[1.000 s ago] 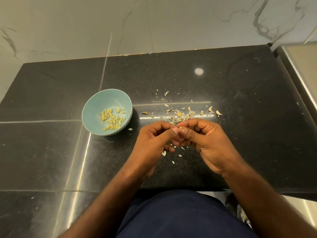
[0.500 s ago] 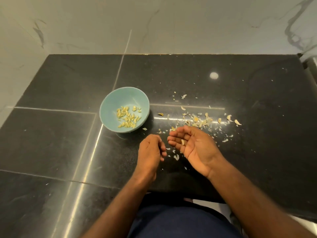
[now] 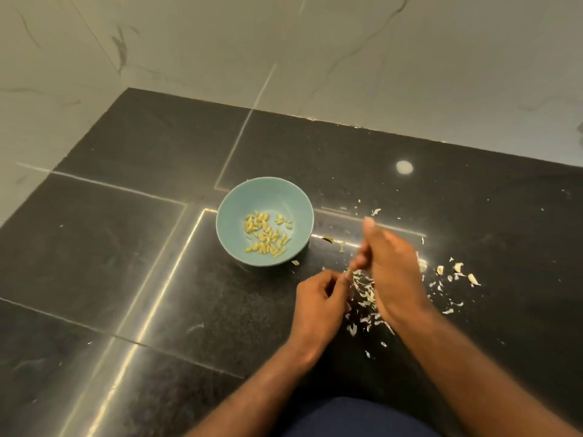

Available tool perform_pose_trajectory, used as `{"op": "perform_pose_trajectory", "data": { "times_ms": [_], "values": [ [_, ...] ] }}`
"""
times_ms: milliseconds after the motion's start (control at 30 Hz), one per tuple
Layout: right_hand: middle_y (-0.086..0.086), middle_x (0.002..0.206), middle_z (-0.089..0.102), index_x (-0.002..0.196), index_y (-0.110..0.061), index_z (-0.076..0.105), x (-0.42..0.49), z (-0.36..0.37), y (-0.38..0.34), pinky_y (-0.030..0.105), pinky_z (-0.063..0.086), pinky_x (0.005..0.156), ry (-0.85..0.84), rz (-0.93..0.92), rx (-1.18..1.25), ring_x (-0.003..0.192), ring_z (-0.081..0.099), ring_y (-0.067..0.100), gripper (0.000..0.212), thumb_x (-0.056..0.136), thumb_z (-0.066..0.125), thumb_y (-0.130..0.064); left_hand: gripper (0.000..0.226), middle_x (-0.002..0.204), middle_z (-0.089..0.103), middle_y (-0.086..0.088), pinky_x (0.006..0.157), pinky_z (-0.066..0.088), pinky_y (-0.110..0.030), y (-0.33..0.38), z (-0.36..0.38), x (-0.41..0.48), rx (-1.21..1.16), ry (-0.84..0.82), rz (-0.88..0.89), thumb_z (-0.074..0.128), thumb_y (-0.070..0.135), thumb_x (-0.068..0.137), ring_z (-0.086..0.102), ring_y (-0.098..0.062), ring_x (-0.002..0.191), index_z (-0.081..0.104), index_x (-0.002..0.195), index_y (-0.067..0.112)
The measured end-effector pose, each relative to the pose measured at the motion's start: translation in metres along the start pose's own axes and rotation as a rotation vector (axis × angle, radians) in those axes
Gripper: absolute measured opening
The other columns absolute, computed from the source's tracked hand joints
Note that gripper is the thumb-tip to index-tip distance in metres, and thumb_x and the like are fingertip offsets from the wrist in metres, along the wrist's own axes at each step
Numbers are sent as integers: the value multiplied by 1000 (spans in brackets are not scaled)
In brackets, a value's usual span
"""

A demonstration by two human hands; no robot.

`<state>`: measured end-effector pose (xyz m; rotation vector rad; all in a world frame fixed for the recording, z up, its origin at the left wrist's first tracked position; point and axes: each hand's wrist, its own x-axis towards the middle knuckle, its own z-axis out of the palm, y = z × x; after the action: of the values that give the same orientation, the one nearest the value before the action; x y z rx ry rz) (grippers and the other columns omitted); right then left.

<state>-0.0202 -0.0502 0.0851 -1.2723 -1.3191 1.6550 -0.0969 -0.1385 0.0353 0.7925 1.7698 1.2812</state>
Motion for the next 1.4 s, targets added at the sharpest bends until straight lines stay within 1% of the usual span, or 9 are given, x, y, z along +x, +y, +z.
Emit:
{"op": "perform_pose_trajectory", "data": {
  "times_ms": [67, 167, 300, 433, 533, 667, 900, 1133, 1400],
  "values": [
    [-1, 79, 66, 93, -23, 67, -11, -37, 11, 37, 52, 73, -5, -33, -199, 73, 63, 16, 13, 100, 58, -30, 36, 59, 59, -1, 56, 48, -37, -1, 12, -3, 51, -25, 84, 60, 36, 98, 54, -16, 54, 63, 69, 13],
    [-9, 110, 68, 130, -43, 53, -29, -78, 29, 31, 54, 82, 1, -34, -403, 98, 67, 9, 47, 97, 62, -11, 18, 69, 60, 4, 59, 49, -36, -1, 29, -4, 146, -118, 182, 63, 32, 96, 52, -11, 58, 64, 87, 16],
    [-2, 77, 72, 89, -22, 71, -42, -122, 43, 42, 57, 76, 311, -19, -461, 74, 68, 13, 12, 97, 64, -25, 34, 99, 62, 11, 73, 54, -29, 3, 54, -2, 318, -241, 224, 60, 24, 97, 54, -3, 71, 54, 131, 25],
    [-9, 102, 64, 123, -22, 62, -31, -162, 51, 32, 54, 80, 321, -24, -664, 78, 62, 6, 34, 93, 65, -7, 13, 74, 64, 15, 65, 52, -27, 15, 75, -2, 351, -158, 183, 62, 26, 97, 57, -1, 65, 71, 104, 21],
    [-1, 109, 64, 121, -14, 65, -16, -190, 53, 25, 47, 76, 391, -68, -766, 77, 59, 5, 27, 94, 66, -11, 11, 76, 64, 15, 63, 48, -20, 18, 90, -6, 359, -118, 146, 63, 22, 97, 56, 1, 64, 71, 104, 22],
    [1, 111, 61, 122, -11, 68, 7, -202, 58, 27, 48, 82, 291, -62, -854, 78, 60, 12, 32, 93, 70, -25, 14, 88, 67, 13, 63, 44, -11, 25, 104, -13, 275, -78, 134, 64, 14, 95, 55, 4, 67, 69, 105, 23],
    [-3, 97, 59, 95, -15, 71, 17, -198, 67, 36, 50, 73, 271, -99, -978, 84, 60, 21, 11, 97, 62, -20, 12, 81, 69, 3, 70, 57, -31, 23, 104, -28, 156, -89, 28, 64, 12, 94, 63, -12, 70, 69, 94, 23],
    [-13, 83, 60, 90, -20, 66, -20, -165, 47, 12, 41, 70, 169, -125, -736, 82, 56, 6, 11, 97, 62, -12, 13, 77, 71, 6, 66, 56, -23, 23, 74, -14, 196, -131, 77, 61, 26, 98, 63, -4, 65, 73, 95, 23],
    [-8, 83, 69, 82, -27, 69, -30, -110, 47, 38, 58, 85, -156, 200, -781, 80, 65, 8, 21, 94, 66, -10, 11, 83, 70, 11, 69, 56, -29, -12, 45, 12, 236, -32, 187, 66, 21, 95, 63, -5, 73, 72, 104, 21]
  ]
}}
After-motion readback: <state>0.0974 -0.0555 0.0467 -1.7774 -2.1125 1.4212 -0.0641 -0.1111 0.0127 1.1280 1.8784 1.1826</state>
